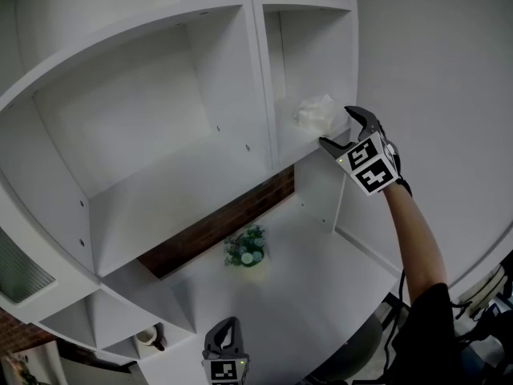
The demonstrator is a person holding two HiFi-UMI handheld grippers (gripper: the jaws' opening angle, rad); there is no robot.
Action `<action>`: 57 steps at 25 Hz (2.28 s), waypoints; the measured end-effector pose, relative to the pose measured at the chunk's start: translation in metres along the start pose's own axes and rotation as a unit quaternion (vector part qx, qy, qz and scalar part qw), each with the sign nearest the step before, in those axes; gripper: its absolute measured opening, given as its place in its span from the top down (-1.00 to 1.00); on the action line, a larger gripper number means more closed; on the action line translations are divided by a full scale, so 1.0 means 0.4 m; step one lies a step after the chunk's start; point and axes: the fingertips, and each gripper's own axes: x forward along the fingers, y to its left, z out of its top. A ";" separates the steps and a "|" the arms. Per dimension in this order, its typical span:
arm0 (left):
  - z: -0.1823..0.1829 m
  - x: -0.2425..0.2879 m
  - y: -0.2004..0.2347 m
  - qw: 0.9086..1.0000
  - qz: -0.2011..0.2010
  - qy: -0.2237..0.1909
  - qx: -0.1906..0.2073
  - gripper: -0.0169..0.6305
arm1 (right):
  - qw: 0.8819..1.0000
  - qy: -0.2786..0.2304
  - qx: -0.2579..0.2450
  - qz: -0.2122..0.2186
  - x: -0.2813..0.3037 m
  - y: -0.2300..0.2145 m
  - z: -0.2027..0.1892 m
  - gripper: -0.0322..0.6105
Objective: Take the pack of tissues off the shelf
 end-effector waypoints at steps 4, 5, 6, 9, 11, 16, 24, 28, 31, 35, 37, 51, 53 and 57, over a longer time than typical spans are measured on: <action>-0.005 0.000 0.011 1.000 0.004 0.002 -0.002 0.91 | 0.999 0.002 -0.033 0.016 0.004 0.000 0.004 -0.26; -0.005 0.001 0.013 1.000 0.004 0.002 -0.003 0.91 | 0.999 0.004 -0.028 0.021 0.005 -0.002 0.003 -0.26; -0.003 0.002 0.014 1.000 0.004 0.002 -0.004 0.91 | 0.999 0.005 -0.022 0.028 0.007 -0.003 0.003 -0.26; -0.004 0.006 0.010 1.000 0.001 0.003 -0.002 0.91 | 0.998 0.003 -0.013 0.057 0.011 0.005 0.002 -0.23; -0.007 0.007 0.009 1.000 0.000 0.004 0.003 0.91 | 0.996 0.003 -0.014 0.087 0.012 0.022 0.000 -0.05; -0.004 0.005 0.016 1.000 0.007 0.003 -0.002 0.91 | 0.992 0.001 -0.030 0.121 0.005 0.044 0.004 0.26; -0.004 0.006 0.014 1.000 0.005 0.002 0.000 0.91 | 0.993 -0.011 -0.017 0.113 -0.005 0.040 0.022 0.51; -0.004 0.003 0.016 1.000 0.006 0.001 0.004 0.91 | 0.994 -0.025 -0.009 0.102 -0.013 0.037 0.030 0.53; 0.001 -0.003 0.018 1.000 0.009 0.000 -0.004 0.91 | 0.996 -0.040 -0.004 0.086 -0.026 0.030 0.038 0.54; 0.001 -0.010 0.019 1.000 0.008 -0.002 0.000 0.91 | 0.996 -0.063 -0.015 0.062 -0.056 0.022 0.064 0.56; -0.012 -0.012 0.022 1.000 0.011 -0.004 -0.005 0.91 | 0.996 -0.074 -0.022 0.055 -0.072 0.023 0.081 0.57; -0.017 -0.050 -0.006 1.000 0.012 -0.015 -0.007 0.91 | 0.992 -0.112 -0.044 0.048 -0.236 0.108 0.125 0.57; -0.006 -0.060 -0.016 1.000 0.007 -0.021 -0.013 0.91 | 0.992 -0.111 -0.039 0.050 -0.255 0.124 0.118 0.57; 0.017 -0.073 -0.029 0.999 0.003 -0.035 -0.017 0.91 | 0.992 -0.106 -0.042 0.058 -0.287 0.163 0.106 0.57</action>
